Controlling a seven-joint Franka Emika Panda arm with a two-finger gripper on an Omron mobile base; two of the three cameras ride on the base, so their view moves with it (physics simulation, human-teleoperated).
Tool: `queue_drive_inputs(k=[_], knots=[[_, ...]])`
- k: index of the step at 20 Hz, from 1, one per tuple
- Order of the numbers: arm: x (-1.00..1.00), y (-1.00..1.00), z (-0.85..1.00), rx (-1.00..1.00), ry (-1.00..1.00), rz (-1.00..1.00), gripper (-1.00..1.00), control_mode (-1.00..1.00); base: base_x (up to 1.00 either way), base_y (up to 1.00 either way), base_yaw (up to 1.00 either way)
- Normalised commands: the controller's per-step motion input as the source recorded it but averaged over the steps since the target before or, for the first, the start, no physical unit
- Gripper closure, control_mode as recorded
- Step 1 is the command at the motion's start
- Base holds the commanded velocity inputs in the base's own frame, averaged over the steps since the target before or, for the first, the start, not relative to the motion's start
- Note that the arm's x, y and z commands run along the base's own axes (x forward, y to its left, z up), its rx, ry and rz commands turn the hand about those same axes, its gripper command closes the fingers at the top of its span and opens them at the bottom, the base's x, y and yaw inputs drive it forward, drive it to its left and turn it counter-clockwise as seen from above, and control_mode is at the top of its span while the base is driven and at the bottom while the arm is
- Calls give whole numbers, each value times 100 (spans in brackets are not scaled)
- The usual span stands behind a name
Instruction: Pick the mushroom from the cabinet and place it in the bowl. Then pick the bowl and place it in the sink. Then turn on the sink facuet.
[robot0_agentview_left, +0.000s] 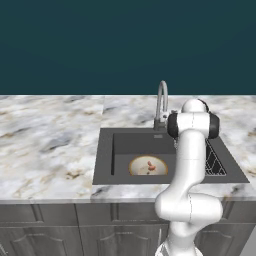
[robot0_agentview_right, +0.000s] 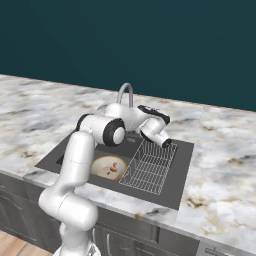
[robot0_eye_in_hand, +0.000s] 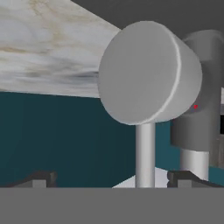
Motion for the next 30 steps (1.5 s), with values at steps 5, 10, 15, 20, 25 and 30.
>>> queue_drive_inputs(k=[5,10,15,20,25,30], knots=[[4,-1,-1,4,0,0,100,-100,0,0,0],[0,-8,13,11,1,0,100,-100,0,0,0],[0,-33,0,13,3,-1,100,-100,0,0,0],[0,-58,0,9,0,-2,100,-100,0,0,0],[0,-91,0,13,0,-6,100,-100,0,0,0],[0,-78,-10,5,0,-7,100,-100,0,0,0]])
